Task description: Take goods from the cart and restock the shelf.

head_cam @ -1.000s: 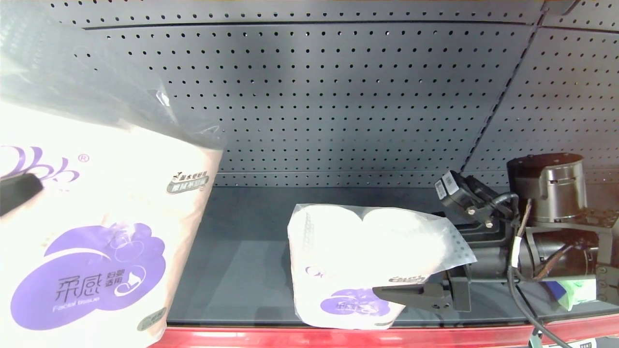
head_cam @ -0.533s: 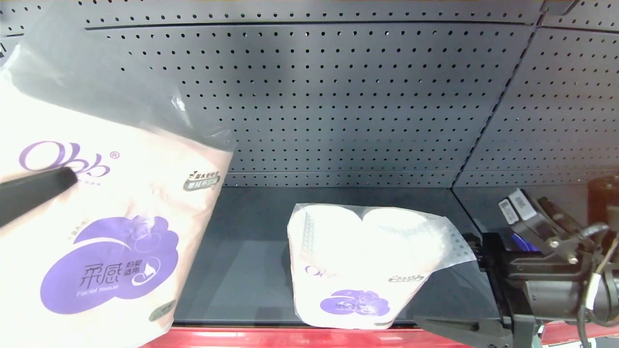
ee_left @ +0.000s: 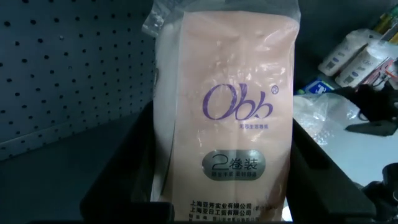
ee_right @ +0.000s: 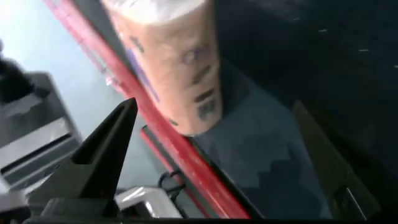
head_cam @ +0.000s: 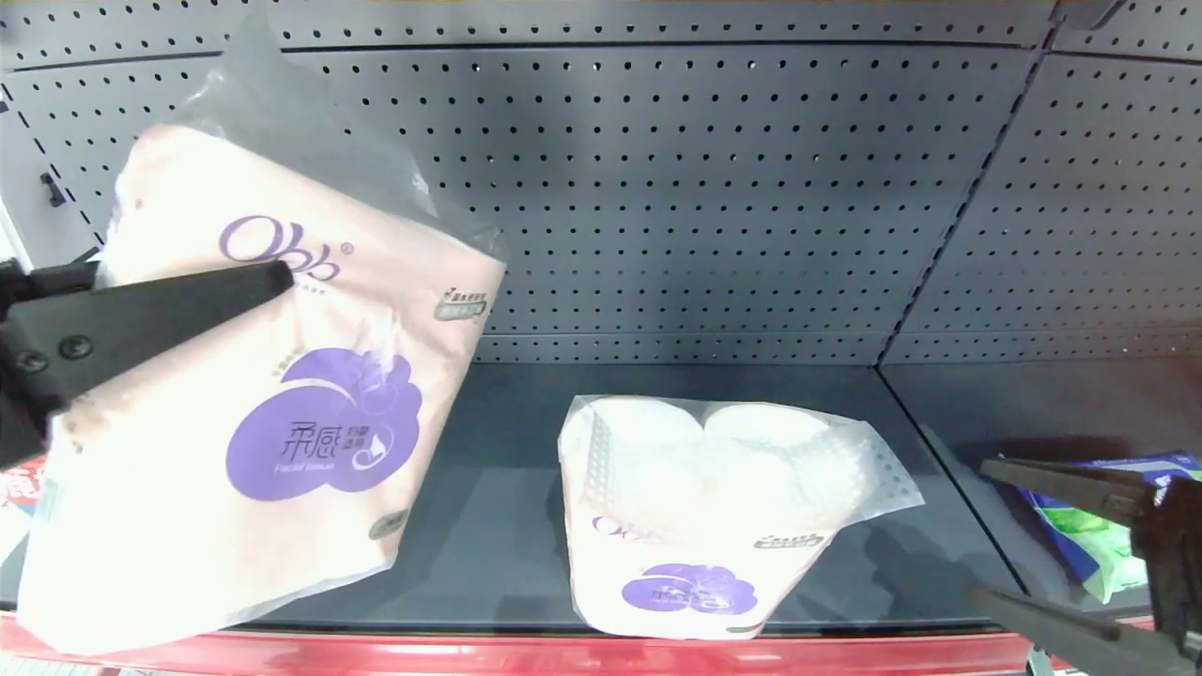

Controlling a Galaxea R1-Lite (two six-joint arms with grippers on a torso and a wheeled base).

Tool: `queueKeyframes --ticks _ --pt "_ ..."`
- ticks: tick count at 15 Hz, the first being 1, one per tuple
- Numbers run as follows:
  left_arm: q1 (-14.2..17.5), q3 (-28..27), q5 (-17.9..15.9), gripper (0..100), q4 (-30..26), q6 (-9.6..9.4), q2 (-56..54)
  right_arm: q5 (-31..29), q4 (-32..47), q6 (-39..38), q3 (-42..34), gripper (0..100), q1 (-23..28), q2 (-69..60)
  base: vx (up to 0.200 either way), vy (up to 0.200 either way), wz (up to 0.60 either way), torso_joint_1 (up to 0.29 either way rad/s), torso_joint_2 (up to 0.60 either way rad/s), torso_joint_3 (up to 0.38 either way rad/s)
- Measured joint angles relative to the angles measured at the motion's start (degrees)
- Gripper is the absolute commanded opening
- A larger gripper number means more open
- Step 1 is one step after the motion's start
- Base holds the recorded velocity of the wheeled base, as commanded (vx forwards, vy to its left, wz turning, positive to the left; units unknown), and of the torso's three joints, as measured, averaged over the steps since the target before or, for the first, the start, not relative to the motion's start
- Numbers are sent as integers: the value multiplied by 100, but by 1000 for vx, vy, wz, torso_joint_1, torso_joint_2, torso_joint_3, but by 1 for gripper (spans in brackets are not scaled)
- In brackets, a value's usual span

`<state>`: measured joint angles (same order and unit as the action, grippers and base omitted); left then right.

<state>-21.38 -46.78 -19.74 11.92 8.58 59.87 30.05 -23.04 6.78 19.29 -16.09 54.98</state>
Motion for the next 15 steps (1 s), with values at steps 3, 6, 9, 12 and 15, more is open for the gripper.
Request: queueKeyframes --ticks 3,6,9,12,15 --pt "0 -22 -2 0 85 1 311 -1054 13 -512 -262 100 468 -829 0 0 0 0 0 0" --pt "5 -22 -13 0 83 0 518 -1470 262 -872 -466 100 898 -1436 0 0 0 0 0 0" --pt "2 -11 -7 0 83 6 663 -1545 1073 -896 -619 100 1143 -2185 0 0 0 0 0 0" --pt "5 55 -5 0 74 11 722 -1831 1782 -905 -708 100 1224 -2962 0 0 0 0 0 0" --pt "5 146 -5 0 74 17 747 -1954 2393 -905 -818 100 1232 -3641 0 0 0 0 0 0"
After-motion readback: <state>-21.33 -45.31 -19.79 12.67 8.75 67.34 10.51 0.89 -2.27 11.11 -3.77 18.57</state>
